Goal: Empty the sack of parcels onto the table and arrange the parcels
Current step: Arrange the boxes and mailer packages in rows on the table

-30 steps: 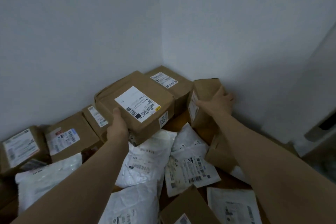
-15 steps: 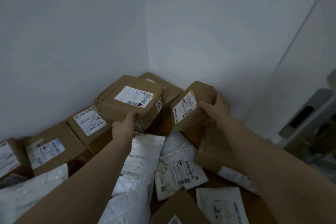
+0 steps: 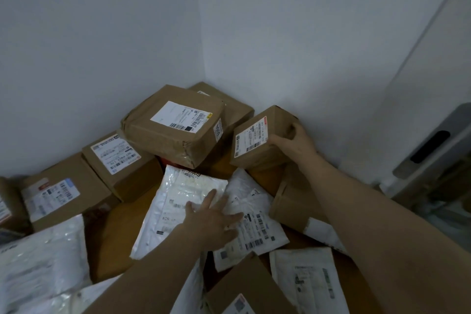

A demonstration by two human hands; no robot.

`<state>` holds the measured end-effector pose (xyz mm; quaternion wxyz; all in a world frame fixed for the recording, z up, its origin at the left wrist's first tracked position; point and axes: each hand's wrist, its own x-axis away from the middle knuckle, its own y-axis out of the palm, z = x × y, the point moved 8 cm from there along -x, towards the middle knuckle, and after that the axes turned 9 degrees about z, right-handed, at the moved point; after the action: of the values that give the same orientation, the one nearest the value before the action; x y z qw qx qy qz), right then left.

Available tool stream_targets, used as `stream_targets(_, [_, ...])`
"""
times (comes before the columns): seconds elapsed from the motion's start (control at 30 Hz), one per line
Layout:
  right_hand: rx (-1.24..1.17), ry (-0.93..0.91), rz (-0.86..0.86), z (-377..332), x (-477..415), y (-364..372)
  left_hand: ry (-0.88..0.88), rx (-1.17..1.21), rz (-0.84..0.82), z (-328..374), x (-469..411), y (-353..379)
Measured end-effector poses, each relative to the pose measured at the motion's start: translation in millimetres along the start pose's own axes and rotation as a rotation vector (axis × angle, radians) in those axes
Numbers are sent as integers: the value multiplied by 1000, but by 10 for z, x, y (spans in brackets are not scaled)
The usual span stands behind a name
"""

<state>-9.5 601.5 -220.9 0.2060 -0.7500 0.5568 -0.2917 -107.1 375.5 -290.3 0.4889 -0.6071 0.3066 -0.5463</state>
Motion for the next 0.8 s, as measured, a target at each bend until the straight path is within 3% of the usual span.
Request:
stream_targets(0.17, [18, -5, -59, -73, 14, -22, -28, -51, -112, 6, 20, 183])
stream_targets(0.37, [-89, -12, -116, -157, -50, 20, -107, 47, -151, -110, 81, 221])
stream_targets(0.5, [-214, 84, -124, -155, -58, 5, -70, 28, 112, -110, 0, -52])
stream_targets(0.57, [-228, 105, -98, -145, -99, -9, -63, 61, 167, -112, -66, -100])
stream_targets(0.67, [-268, 111, -69, -164, -198, 53, -38, 64, 27, -61, -174, 41])
stream_targets(0.8, [-382, 8, -189, -65, -332, 269, -35, 25, -77, -53, -283, 238])
